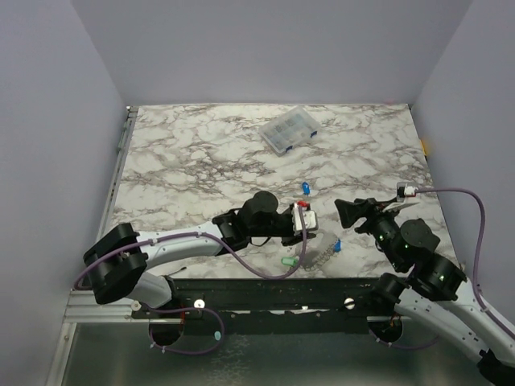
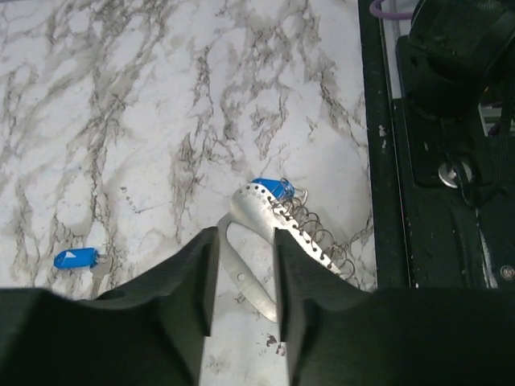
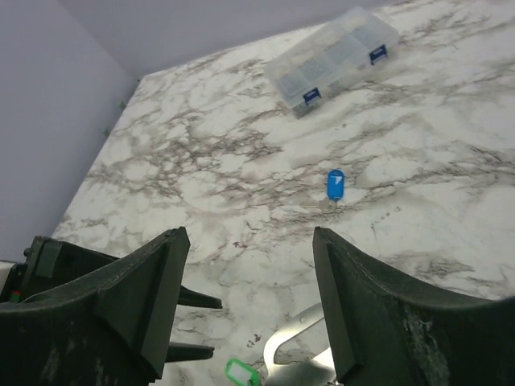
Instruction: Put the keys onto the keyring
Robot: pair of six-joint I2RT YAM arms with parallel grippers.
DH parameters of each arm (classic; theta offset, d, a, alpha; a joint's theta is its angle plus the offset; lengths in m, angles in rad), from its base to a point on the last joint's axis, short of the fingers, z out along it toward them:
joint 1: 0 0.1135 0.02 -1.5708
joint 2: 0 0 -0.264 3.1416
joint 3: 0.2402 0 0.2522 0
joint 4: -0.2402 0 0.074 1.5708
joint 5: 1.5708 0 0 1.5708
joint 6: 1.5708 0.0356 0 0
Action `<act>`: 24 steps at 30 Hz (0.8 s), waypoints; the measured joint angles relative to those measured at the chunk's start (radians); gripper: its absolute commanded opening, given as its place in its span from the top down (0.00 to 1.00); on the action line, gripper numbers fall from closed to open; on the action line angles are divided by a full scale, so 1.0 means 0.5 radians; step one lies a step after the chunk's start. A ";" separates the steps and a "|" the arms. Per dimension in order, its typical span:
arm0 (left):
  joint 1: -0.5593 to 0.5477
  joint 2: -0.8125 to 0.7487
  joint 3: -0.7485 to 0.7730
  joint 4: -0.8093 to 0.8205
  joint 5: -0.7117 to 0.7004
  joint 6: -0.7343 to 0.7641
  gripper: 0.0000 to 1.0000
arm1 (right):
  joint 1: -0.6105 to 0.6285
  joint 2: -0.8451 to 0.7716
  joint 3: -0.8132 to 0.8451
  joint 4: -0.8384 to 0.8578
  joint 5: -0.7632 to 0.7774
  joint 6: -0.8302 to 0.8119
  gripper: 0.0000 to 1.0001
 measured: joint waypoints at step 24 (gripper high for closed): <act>-0.118 1.136 0.955 -1.011 0.246 0.426 0.61 | 0.000 -0.080 0.364 -0.616 0.682 0.192 0.27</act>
